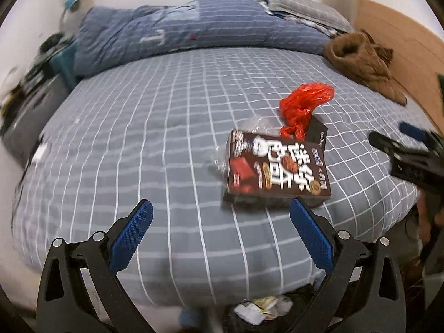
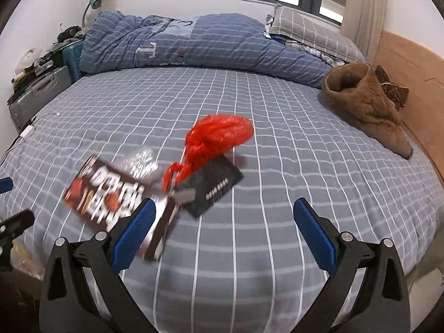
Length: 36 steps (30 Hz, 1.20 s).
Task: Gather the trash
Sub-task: 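Grasp the red plastic bag and black card with the right tool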
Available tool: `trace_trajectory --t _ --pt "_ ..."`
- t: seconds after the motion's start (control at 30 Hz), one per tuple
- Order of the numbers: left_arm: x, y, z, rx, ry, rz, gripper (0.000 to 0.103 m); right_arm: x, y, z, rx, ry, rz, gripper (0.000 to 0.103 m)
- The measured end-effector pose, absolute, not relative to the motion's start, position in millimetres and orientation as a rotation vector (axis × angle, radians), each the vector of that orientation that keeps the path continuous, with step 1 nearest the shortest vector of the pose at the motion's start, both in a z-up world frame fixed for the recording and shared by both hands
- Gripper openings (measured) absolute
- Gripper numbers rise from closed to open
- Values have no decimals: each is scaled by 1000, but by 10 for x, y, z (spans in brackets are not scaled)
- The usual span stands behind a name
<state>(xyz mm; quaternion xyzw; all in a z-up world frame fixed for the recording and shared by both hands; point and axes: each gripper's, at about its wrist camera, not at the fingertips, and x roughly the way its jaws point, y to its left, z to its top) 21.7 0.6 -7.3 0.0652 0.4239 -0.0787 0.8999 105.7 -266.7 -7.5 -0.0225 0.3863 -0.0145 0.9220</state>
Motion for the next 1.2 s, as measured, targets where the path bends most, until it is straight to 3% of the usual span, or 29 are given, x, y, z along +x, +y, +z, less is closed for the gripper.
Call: trace_trajectory --t 0.2,0.53,0.6,0.8,0.87,0.93,1.13,1.2 --pt "669 0 -27 228 883 -198 97 1662 -2696 -259 -24 834 -32 95" --pt "1157 253 -216 113 921 -138 97 2510 -2739 -729 97 938 -43 95" --pt "1211 279 -256 111 927 -141 97 2576 -2722 -796 112 950 -32 89" --pt "1263 357 -343 85 931 -122 97 2743 -2662 -909 106 963 -24 54" --pt "1267 383 -375 73 936 -115 97 2753 -2632 -881 93 957 -15 26" --pt "1260 402 -401 63 941 -111 97 2761 -2605 -873 82 960 -2 14" --pt "1209 382 -401 48 940 -113 97 2752 -2579 -873 50 966 -9 15" --pt "1202 360 -397 51 936 -108 97 2752 -2588 -856 55 966 -34 36"
